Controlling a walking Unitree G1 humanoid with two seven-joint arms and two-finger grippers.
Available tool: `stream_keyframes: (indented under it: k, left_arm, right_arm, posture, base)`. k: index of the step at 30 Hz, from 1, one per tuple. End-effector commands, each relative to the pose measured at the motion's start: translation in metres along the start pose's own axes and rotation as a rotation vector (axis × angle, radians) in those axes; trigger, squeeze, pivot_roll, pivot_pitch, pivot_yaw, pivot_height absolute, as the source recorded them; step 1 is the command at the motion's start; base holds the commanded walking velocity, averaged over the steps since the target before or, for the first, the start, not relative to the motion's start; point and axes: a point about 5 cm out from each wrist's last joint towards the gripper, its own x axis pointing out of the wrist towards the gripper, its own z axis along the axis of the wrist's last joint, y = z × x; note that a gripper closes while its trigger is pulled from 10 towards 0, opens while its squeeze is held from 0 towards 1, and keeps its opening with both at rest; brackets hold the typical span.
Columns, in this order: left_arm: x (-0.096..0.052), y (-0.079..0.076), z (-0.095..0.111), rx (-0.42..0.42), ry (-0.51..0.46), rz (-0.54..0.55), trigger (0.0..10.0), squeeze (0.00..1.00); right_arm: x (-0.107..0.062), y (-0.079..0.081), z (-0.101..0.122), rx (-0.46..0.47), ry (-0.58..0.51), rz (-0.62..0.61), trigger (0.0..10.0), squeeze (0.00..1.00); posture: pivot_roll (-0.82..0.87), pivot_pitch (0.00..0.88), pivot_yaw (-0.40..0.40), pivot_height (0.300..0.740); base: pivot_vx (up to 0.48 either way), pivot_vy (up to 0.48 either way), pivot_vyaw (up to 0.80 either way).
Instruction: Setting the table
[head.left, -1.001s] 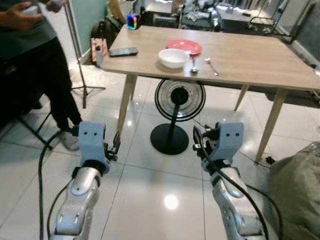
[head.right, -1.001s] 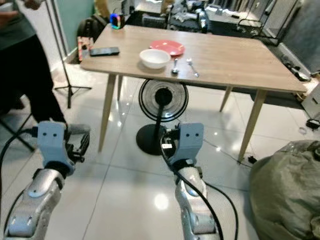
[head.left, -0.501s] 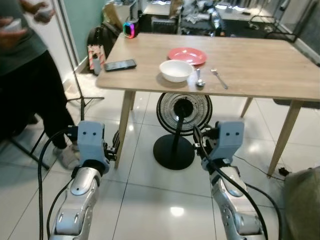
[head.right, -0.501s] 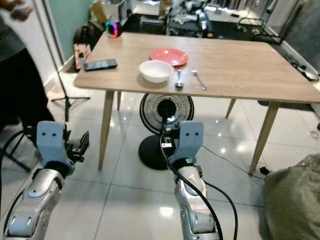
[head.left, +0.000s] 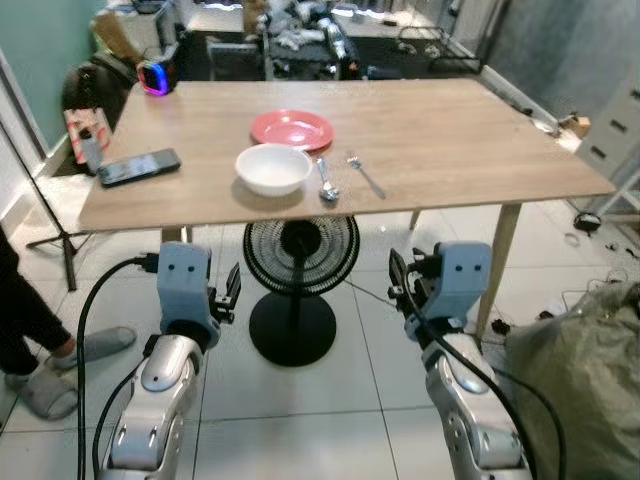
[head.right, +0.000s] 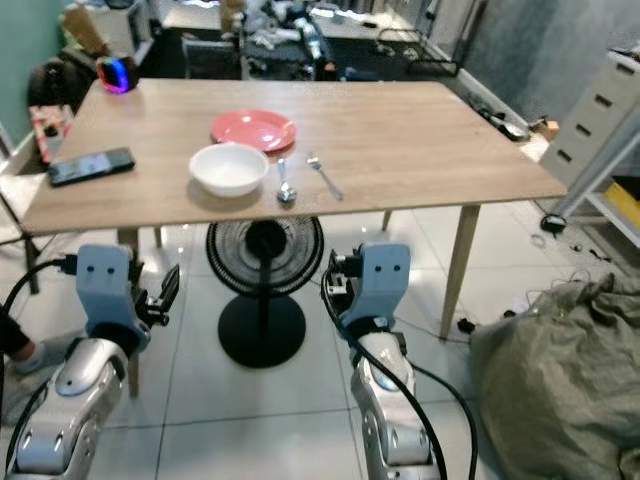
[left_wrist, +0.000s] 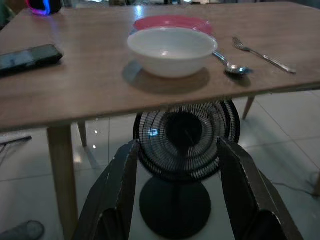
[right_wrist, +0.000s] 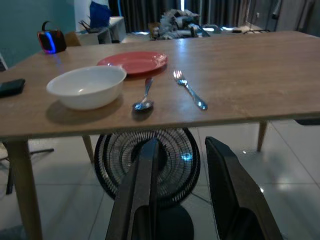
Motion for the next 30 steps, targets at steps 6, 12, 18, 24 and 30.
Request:
stream_keyframes:
  k: [6, 12, 18, 24, 30]
  left_arm:
    - [0.0, -0.001, -0.001, 0.006, 0.004, -0.001, 10.0, 0.0]
    - [-0.001, -0.001, 0.0, 0.009, 0.002, 0.001, 10.0, 0.0]
    - [-0.001, 0.0, 0.001, 0.014, -0.004, 0.002, 10.0, 0.0]
    - [-0.001, 0.0, 0.007, 0.066, -0.033, -0.01, 10.0, 0.0]
    - [-0.004, -0.001, 0.028, 0.183, -0.115, -0.067, 10.0, 0.0]
  right_arm:
    - [0.0, -0.002, -0.001, -0.003, 0.004, -0.007, 10.0, 0.0]
    - [0.001, 0.002, 0.0, 0.001, 0.001, 0.015, 10.0, 0.0]
    - [0.002, 0.006, 0.001, 0.002, -0.002, 0.033, 10.0, 0.0]
    - [0.002, 0.007, 0.002, -0.013, -0.006, 0.049, 10.0, 0.0]
    - [0.001, 0.014, 0.003, -0.02, 0.002, 0.128, 10.0, 0.0]
  posture:
    - [-0.03, 0.027, 0.044, 0.74]
    - [-0.03, 0.028, 0.044, 0.74]
    - [-0.02, 0.03, 0.045, 0.74]
    - [-0.02, 0.031, 0.046, 0.74]
    - [-0.01, 0.034, 0.052, 0.74]
  base:
    - [0.48, 0.0, 0.0]
    - [0.48, 0.0, 0.0]
    - [0.48, 0.0, 0.0]
    - [0.48, 0.0, 0.0]
    - [0.351, 0.0, 0.0]
